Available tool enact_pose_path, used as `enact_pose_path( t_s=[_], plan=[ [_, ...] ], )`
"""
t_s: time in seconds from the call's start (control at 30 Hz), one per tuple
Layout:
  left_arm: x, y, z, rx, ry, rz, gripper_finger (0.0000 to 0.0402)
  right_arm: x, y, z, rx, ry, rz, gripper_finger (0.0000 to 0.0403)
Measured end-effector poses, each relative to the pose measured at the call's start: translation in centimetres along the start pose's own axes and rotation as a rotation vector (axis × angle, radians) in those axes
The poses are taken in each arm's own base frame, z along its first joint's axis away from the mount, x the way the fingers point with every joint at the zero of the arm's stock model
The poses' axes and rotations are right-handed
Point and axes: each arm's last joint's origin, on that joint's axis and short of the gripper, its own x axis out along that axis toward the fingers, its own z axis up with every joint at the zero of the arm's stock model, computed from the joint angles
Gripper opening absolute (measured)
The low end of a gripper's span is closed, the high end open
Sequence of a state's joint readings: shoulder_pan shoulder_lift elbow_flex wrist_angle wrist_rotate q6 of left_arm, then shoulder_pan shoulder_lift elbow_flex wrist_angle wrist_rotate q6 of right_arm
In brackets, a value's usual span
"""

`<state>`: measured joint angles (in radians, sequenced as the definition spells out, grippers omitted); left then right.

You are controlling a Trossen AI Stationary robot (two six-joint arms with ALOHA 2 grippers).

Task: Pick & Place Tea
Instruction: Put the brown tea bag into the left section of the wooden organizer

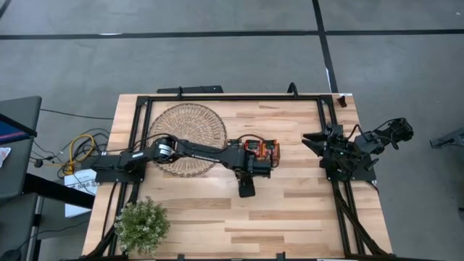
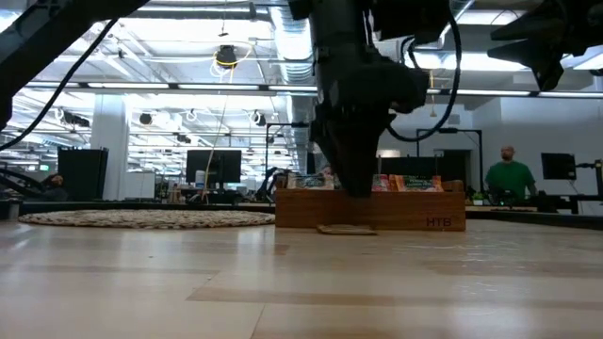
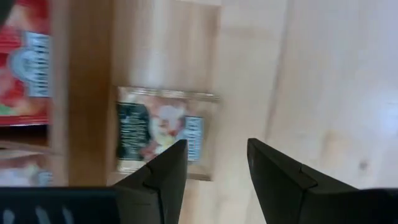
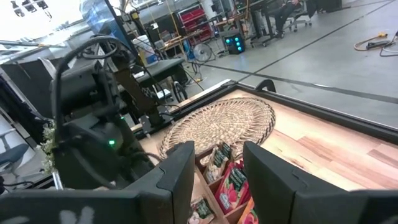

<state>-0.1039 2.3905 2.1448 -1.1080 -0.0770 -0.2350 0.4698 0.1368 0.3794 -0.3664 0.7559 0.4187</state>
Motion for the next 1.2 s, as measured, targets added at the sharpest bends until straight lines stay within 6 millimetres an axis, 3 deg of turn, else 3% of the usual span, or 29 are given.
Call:
enact_pose_path(
  t_s=[0.2, 0.37, 0.7, 0.97, 1.07, 1.2],
  plan=[
    [3.4, 2.1, 0.3, -0.008, 0.063, -0.001, 0.0162, 0.0, 0.0, 0.0, 0.022, -0.001, 0.000, 0.0129],
    [4.3, 2.1, 0.2, -0.028, 0.105, -0.109, 0.0162, 0.0, 0.0, 0.0, 0.027, 0.000, 0.001, 0.0129],
    [3.4, -1.1, -0.2, -0.070, 0.116, -0.261, 0.0162, 0.0, 0.0, 0.0, 0.021, -0.001, -0.003, 0.0129],
    [-1.1, -0.7, 0.1, -0.089, 0.009, -0.188, 0.0162, 0.0, 0.0, 0.0, 0.020, -0.002, -0.003, 0.0129],
    [-1.0, -0.1, 0.0, -0.068, 0.010, -0.129, 0.0162, 0.0, 0.0, 0.0, 0.020, -0.002, -0.003, 0.0129],
    [0.5, 0.1, -0.3, -0.036, 0.065, -0.109, 0.0162, 0.0, 0.0, 0.0, 0.020, -0.002, -0.002, 0.0129]
  ],
)
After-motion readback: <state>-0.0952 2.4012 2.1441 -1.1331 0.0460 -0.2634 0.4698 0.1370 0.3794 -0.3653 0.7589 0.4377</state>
